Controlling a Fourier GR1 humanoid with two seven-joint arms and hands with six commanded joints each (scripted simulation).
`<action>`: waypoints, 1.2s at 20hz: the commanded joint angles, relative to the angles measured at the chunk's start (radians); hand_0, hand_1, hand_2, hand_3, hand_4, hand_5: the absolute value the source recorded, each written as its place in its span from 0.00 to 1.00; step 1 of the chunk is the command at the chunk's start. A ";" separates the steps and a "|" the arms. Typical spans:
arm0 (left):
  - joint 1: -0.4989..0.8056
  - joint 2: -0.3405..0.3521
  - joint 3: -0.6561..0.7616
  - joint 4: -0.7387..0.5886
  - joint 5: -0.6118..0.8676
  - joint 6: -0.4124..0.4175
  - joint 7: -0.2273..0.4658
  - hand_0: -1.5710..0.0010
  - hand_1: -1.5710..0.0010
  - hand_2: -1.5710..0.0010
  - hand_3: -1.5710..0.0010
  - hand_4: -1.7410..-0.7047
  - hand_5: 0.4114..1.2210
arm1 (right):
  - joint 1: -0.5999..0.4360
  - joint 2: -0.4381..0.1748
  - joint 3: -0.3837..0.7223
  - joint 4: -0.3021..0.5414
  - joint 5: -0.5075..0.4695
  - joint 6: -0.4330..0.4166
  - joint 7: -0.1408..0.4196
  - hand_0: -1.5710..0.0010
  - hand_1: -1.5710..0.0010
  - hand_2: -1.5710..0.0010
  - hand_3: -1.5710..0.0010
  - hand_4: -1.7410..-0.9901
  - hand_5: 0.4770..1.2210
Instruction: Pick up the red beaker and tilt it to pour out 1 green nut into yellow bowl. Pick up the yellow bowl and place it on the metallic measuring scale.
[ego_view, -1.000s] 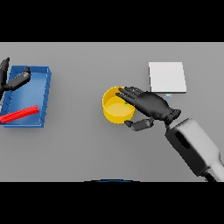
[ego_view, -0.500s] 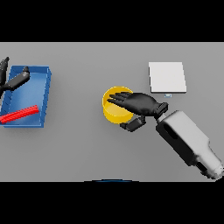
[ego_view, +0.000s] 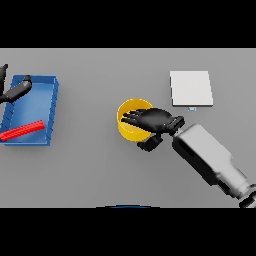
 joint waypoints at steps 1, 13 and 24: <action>-0.001 -0.006 -0.001 0.009 -0.003 0.005 0.004 1.00 1.00 1.00 1.00 0.91 0.39 | -0.009 0.000 0.001 0.004 0.001 0.004 0.001 1.00 1.00 1.00 0.99 0.58 0.34; 0.005 0.000 0.001 -0.011 0.001 0.013 0.003 1.00 1.00 1.00 1.00 0.91 0.39 | -0.014 -0.022 0.026 -0.009 -0.017 0.097 0.001 0.14 0.15 0.18 0.30 0.10 0.93; 0.002 0.008 -0.001 -0.015 -0.004 0.010 0.007 1.00 1.00 1.00 1.00 0.91 0.38 | -0.055 -0.107 -0.029 -0.153 -0.104 0.170 0.062 0.01 0.01 0.04 0.12 0.01 0.99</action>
